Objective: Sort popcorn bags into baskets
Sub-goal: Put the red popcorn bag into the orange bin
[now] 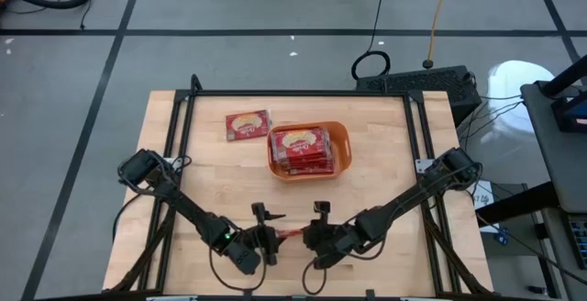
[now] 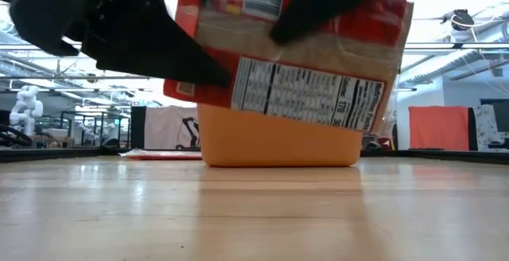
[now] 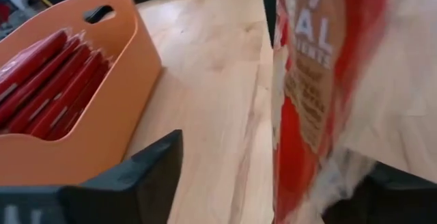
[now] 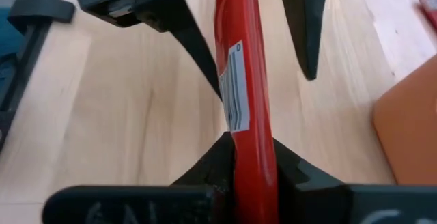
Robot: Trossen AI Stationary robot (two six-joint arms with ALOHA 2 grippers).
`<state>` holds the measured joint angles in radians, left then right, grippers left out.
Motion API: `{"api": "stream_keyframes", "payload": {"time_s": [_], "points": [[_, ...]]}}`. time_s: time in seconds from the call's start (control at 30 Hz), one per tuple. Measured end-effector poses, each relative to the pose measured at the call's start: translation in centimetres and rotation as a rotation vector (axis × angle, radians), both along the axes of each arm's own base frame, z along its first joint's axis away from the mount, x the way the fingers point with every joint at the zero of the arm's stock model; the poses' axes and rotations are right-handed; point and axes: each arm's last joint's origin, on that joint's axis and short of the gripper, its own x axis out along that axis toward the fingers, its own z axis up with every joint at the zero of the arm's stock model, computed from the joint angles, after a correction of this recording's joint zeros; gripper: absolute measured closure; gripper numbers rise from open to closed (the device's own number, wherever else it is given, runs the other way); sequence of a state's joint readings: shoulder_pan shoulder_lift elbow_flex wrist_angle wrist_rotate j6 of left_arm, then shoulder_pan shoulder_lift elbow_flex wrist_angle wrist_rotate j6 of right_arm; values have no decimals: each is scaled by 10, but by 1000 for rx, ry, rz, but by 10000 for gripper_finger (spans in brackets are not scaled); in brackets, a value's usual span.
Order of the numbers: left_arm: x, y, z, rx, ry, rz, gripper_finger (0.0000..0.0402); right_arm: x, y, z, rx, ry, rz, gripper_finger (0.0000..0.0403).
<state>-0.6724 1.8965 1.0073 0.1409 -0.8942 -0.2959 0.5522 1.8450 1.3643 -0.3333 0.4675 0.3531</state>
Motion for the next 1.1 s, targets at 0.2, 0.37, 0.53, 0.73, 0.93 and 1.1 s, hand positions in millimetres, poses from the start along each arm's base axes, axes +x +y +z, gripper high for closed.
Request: {"api": "stream_keyframes", "payload": {"time_s": [0.2,0.37,0.53,0.73,0.93,1.1], "points": [[-1,-4,2,21,-1,-37,204,-4,9,1,-4,-20,13,366],[-1,-8,3,45,6,-87,292,-7,13,2,-41,-47,-9,365],[0,-5,2,54,22,-91,371,-9,12,-5,-26,-48,-31,362],[0,3,-5,62,110,-94,385,-15,8,-20,0,-52,-98,320],[-6,15,-14,57,218,-30,394,-13,1,-23,23,-61,-169,252],[-5,23,-6,32,223,-6,385,-7,-2,-18,-61,-121,-132,235]]}}
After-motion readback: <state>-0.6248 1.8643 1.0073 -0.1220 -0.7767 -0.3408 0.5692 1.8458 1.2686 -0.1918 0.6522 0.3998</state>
